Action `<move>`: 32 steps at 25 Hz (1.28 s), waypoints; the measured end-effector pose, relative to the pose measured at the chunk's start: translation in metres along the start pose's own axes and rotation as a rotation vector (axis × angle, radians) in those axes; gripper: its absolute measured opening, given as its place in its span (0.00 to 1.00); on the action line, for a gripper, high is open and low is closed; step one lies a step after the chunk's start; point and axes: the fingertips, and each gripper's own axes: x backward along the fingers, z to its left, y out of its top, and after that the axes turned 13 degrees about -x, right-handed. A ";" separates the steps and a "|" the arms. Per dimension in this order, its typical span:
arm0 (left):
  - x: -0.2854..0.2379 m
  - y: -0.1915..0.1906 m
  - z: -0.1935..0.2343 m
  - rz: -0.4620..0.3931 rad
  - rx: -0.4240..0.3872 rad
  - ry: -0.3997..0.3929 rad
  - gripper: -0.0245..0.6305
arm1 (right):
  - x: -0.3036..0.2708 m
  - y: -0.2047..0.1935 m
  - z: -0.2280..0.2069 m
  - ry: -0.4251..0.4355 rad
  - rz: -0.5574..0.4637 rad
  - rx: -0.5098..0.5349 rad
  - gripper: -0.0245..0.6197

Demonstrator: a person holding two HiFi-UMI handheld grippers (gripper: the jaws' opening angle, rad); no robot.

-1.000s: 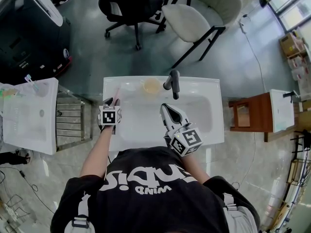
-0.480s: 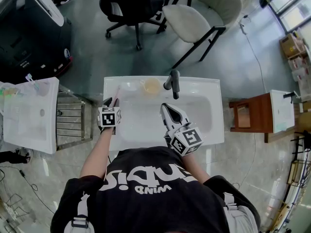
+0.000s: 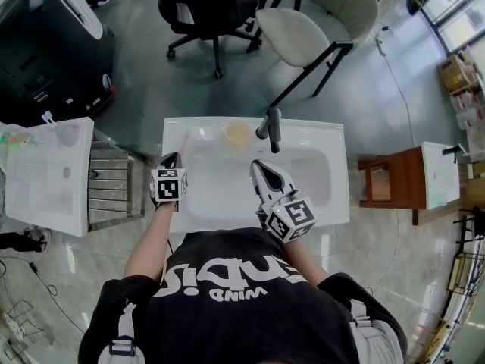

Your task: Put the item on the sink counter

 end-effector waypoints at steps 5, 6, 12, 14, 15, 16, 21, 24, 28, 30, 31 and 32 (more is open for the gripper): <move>0.022 0.019 -0.009 -0.061 0.019 -0.021 0.07 | 0.004 -0.001 0.001 0.003 0.001 0.000 0.07; 0.028 0.025 -0.011 -0.086 0.027 -0.026 0.07 | 0.004 -0.001 0.002 0.004 0.000 0.000 0.07; 0.070 0.064 -0.023 -0.224 0.024 -0.059 0.07 | 0.007 -0.001 0.003 0.004 -0.005 0.000 0.07; 0.084 0.075 -0.027 -0.264 0.028 -0.074 0.07 | 0.008 0.000 0.003 0.003 -0.005 0.002 0.07; 0.091 0.081 -0.029 -0.282 0.032 -0.082 0.07 | 0.008 0.000 0.003 0.002 -0.006 0.002 0.07; 0.098 0.086 -0.032 -0.299 0.035 -0.090 0.07 | 0.009 0.001 0.003 0.001 -0.008 0.002 0.07; 0.129 0.103 -0.042 -0.376 0.030 -0.116 0.07 | 0.012 0.007 0.003 0.000 -0.023 0.005 0.07; 0.145 0.110 -0.047 -0.429 0.008 -0.126 0.07 | 0.015 0.009 0.004 -0.001 -0.028 0.010 0.07; 0.164 0.114 -0.049 -0.483 0.019 -0.129 0.07 | 0.019 0.011 0.003 -0.002 -0.034 0.014 0.07; 0.170 0.116 -0.048 -0.506 0.030 -0.117 0.07 | 0.020 0.011 0.003 -0.001 -0.036 0.014 0.07; 0.172 0.117 -0.048 -0.514 0.032 -0.110 0.07 | 0.019 0.011 0.004 0.000 -0.037 0.013 0.07; 0.173 0.118 -0.048 -0.521 0.032 -0.105 0.07 | 0.019 0.011 0.004 0.001 -0.037 0.013 0.07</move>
